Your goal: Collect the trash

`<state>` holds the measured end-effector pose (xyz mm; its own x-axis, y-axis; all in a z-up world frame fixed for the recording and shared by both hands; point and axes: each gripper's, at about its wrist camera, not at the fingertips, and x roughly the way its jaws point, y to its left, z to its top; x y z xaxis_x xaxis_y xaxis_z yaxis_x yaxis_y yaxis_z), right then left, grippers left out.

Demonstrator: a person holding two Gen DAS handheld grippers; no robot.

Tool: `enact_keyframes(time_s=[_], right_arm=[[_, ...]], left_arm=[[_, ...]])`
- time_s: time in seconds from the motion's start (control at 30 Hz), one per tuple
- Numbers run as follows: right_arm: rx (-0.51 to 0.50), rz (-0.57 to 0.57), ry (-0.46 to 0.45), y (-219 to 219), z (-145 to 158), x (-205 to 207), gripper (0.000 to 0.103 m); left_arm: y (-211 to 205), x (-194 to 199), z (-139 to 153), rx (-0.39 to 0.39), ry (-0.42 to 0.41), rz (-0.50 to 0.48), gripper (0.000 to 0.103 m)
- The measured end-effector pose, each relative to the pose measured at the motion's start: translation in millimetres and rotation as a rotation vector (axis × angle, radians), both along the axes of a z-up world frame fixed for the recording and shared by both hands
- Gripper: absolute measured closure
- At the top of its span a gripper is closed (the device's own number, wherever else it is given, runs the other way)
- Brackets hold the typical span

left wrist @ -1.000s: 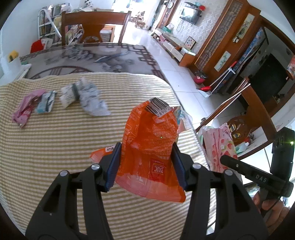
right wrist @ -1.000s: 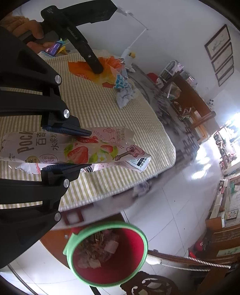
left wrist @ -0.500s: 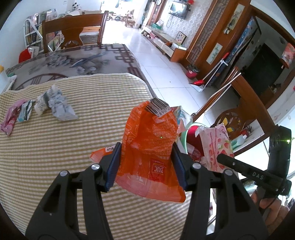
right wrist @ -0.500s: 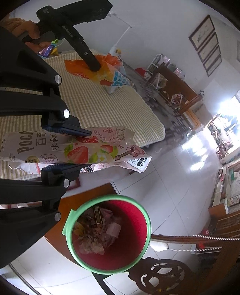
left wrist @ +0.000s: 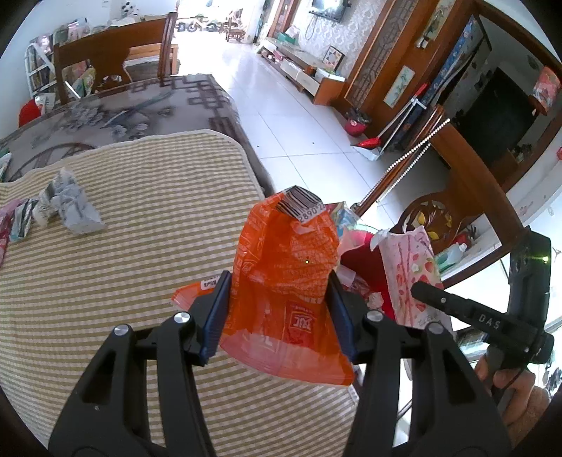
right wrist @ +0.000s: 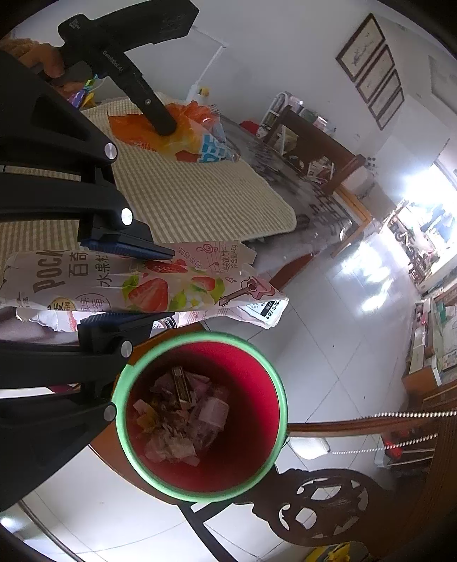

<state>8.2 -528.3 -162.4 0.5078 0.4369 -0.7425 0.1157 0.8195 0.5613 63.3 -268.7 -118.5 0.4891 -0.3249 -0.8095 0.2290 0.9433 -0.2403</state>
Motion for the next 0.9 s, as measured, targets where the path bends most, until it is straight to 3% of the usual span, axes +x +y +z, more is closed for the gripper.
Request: enact_keyframes(time_s=[0.9], right_arm=[[0.019,-0.231,0.026,-109,-9,-23,0.077]], left_arm=[[-124,25,-18,0.027,0.044,-0.262,0.052]])
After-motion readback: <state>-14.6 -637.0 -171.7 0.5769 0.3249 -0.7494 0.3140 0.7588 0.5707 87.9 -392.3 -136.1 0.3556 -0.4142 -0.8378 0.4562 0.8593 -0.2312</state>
